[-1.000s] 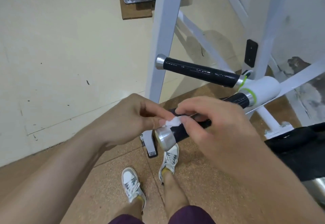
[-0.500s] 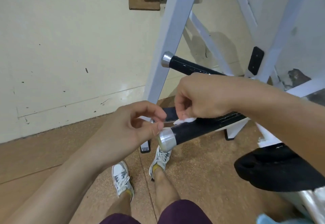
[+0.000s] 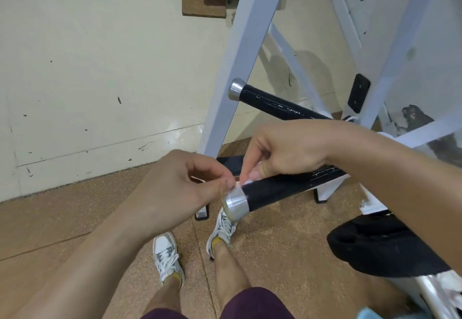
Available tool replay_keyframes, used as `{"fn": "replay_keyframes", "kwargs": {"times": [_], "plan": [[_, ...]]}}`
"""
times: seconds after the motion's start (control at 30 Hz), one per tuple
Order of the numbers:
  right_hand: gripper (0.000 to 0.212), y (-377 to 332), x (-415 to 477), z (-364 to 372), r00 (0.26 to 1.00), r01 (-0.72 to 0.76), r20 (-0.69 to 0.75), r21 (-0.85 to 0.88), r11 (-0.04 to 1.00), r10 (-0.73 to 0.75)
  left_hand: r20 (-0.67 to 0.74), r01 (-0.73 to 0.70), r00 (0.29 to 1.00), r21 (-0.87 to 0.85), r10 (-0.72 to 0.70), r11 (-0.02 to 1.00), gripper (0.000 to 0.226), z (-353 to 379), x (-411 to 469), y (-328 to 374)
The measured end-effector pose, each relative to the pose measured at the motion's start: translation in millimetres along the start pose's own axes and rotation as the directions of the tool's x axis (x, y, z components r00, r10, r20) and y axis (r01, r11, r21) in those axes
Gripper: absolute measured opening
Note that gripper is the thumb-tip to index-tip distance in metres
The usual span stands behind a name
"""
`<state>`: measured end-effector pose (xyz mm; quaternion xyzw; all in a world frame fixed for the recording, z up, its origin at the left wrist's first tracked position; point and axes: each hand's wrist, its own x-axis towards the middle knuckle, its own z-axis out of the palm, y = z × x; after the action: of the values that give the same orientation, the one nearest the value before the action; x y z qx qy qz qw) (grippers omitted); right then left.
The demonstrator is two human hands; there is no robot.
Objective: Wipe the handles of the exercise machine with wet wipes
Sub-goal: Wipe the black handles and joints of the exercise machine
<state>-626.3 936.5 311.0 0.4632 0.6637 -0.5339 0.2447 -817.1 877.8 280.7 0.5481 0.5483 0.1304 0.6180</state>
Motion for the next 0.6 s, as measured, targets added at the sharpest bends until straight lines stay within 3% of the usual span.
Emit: {"fn": "replay_keyframes", "kwargs": {"times": [0.07, 0.13, 0.23, 0.3, 0.47, 0.6], "plan": [[0.015, 8, -4, -7, 0.999, -0.048, 0.013, -0.099, 0.994, 0.050, 0.010, -0.020, 1.000, 0.050, 0.020, 0.999, 0.006, 1, 3, 1], [0.015, 15, -9, -8, 0.998, -0.068, -0.024, -0.083, 0.994, 0.066, 0.022, -0.045, 0.999, 0.071, 0.044, 0.996, 0.005, 3, 4, 3], [0.018, 7, -6, 9, 0.981, 0.069, -0.183, 0.020, 0.997, -0.065, -0.002, -0.065, 0.998, 0.051, 0.065, 0.997, 0.006, 7, 7, 3], [0.023, 5, -6, 16, 0.976, 0.106, -0.185, -0.050, 0.993, -0.113, -0.002, -0.070, 0.997, 0.066, 0.071, 0.995, 0.004, 9, 7, 1], [0.032, 34, -23, -6, 0.992, -0.067, -0.118, -0.219, 0.973, 0.041, 0.008, -0.078, 0.997, 0.073, 0.078, 0.994, 0.008, 12, 10, 1], [0.022, 23, -21, 4, 0.973, 0.049, -0.224, -0.058, 0.997, -0.060, 0.054, -0.070, 0.996, -0.011, 0.071, 0.997, 0.010, 20, 21, 16]]}}
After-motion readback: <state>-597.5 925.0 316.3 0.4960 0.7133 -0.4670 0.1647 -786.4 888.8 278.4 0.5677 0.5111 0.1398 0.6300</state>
